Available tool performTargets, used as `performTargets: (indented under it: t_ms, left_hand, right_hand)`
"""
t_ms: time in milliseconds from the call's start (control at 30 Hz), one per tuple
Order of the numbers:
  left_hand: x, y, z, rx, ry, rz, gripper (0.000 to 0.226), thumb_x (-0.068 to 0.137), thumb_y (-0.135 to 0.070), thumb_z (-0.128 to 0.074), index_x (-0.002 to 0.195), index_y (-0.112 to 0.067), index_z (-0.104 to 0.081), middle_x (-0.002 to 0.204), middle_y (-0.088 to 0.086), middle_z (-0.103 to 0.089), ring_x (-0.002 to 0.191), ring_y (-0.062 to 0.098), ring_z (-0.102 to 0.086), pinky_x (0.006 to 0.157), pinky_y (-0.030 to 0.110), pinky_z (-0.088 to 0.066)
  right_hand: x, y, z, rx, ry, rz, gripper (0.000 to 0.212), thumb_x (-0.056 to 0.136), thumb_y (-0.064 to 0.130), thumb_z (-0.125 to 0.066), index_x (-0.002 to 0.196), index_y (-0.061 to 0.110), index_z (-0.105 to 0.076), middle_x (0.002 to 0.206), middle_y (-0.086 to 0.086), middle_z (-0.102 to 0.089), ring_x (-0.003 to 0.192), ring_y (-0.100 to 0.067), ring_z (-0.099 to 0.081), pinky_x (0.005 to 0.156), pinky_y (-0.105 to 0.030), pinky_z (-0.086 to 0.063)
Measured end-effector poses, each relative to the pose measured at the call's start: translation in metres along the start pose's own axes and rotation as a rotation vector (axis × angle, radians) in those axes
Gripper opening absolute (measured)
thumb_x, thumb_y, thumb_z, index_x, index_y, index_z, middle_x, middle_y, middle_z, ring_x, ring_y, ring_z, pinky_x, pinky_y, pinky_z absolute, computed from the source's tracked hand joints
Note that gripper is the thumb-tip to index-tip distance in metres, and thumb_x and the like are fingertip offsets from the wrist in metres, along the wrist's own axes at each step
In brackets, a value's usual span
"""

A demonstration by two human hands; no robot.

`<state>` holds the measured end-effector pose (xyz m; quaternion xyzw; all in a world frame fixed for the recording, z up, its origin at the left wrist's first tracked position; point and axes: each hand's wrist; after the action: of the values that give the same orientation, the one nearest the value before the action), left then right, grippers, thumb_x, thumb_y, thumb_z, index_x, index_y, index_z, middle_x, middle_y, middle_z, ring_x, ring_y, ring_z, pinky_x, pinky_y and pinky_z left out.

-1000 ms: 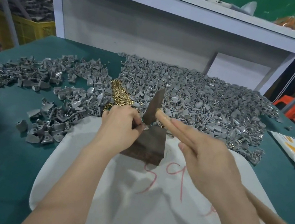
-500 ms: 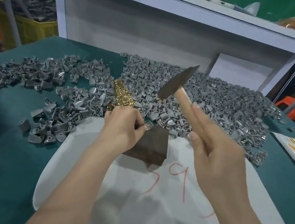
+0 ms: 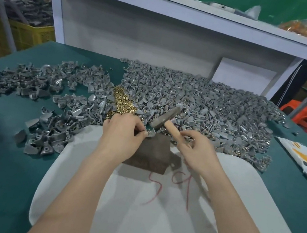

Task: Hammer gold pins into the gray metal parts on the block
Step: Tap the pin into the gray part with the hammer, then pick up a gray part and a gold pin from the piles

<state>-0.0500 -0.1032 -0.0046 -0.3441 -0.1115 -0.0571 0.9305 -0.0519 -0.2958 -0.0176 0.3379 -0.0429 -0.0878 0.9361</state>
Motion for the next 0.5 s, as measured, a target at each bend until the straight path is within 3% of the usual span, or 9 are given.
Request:
performTargets:
  t_ms: [100,167,233,333,400,433,467,500]
  left_hand:
    - [0.000,0.001,-0.001,-0.010,-0.029,-0.008,0.010,0.089,-0.027,-0.063,0.083,-0.027,-0.070,0.095,-0.009,-0.065,0.102,0.021,-0.057,0.095,0.042,-0.039]
    - [0.001,0.001,-0.002,-0.017,-0.039,-0.021,0.010,0.089,-0.027,-0.062,0.086,-0.026,-0.071,0.097,-0.008,-0.064,0.102,0.021,-0.057,0.095,0.042,-0.039]
    - [0.002,0.000,-0.003,-0.026,-0.045,-0.035,0.009,0.089,-0.027,-0.062,0.089,-0.025,-0.070,0.101,-0.006,-0.064,0.104,0.022,-0.056,0.095,0.043,-0.040]
    - [0.004,0.002,-0.004,-0.040,-0.066,-0.041,0.012,0.090,-0.026,-0.059,0.097,-0.023,-0.069,0.109,-0.003,-0.062,0.109,0.023,-0.052,0.097,0.044,-0.039]
    - [0.006,0.004,-0.002,-0.113,-0.146,0.002,0.018,0.091,-0.025,-0.057,0.107,-0.022,-0.066,0.118,-0.002,-0.057,0.115,0.022,-0.049,0.102,0.044,-0.036]
    - [0.007,0.004,-0.001,-0.182,-0.213,0.039,0.021,0.092,-0.024,-0.056,0.111,-0.021,-0.064,0.122,-0.001,-0.054,0.117,0.021,-0.048,0.104,0.045,-0.035]
    - [0.007,0.004,0.002,-0.271,-0.297,0.080,0.021,0.092,-0.023,-0.055,0.113,-0.021,-0.061,0.123,-0.002,-0.051,0.118,0.020,-0.048,0.105,0.044,-0.035]
    - [0.008,0.004,0.005,-0.374,-0.389,0.125,0.019,0.093,-0.021,-0.055,0.111,-0.023,-0.060,0.123,-0.003,-0.048,0.117,0.019,-0.048,0.105,0.043,-0.036]
  right_hand:
    - [-0.003,0.002,-0.003,-0.209,-0.120,0.069,0.033,0.088,0.034,-0.056,0.120,0.029,-0.060,0.099,0.001,-0.060,0.087,-0.019,-0.058,0.077,-0.033,-0.049]
    - [-0.008,0.012,-0.001,-0.140,-0.251,0.241,0.040,0.086,0.046,-0.055,0.121,0.027,-0.060,0.107,-0.001,-0.055,0.097,-0.017,-0.052,0.086,-0.031,-0.043]
    - [-0.010,0.031,-0.001,-0.040,-0.174,0.380,0.034,0.085,0.043,-0.061,0.115,0.030,-0.063,0.096,0.004,-0.058,0.084,-0.011,-0.054,0.078,-0.025,-0.041]
    - [-0.004,0.055,-0.012,0.003,0.061,0.400,0.012,0.087,0.029,-0.064,0.098,0.028,-0.068,0.081,0.008,-0.067,0.075,-0.008,-0.060,0.075,-0.025,-0.048]
    - [0.014,0.065,-0.013,0.105,-0.067,0.331,0.010,0.090,0.022,-0.059,0.095,0.023,-0.068,0.087,0.006,-0.069,0.075,-0.005,-0.061,0.075,-0.022,-0.052]
    - [0.025,0.068,-0.009,0.170,-0.178,0.274,0.013,0.092,0.020,-0.057,0.101,0.021,-0.066,0.095,0.006,-0.069,0.073,-0.001,-0.058,0.068,-0.013,-0.051]
    - [0.037,0.072,-0.003,0.209,-0.275,0.219,0.020,0.093,0.019,-0.055,0.113,0.020,-0.062,0.105,0.005,-0.066,0.070,0.005,-0.053,0.059,-0.003,-0.045]
    - [0.047,0.075,0.002,0.199,-0.325,0.166,0.037,0.094,0.020,-0.054,0.130,0.020,-0.050,0.113,0.006,-0.061,0.068,0.005,-0.050,0.053,-0.003,-0.042]
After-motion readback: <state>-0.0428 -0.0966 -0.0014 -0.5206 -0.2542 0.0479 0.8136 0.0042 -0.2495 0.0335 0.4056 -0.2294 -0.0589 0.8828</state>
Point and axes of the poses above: each hand's wrist, its own x-axis towards the middle knuckle, its own z-axis out of the back of the hand, y = z × x
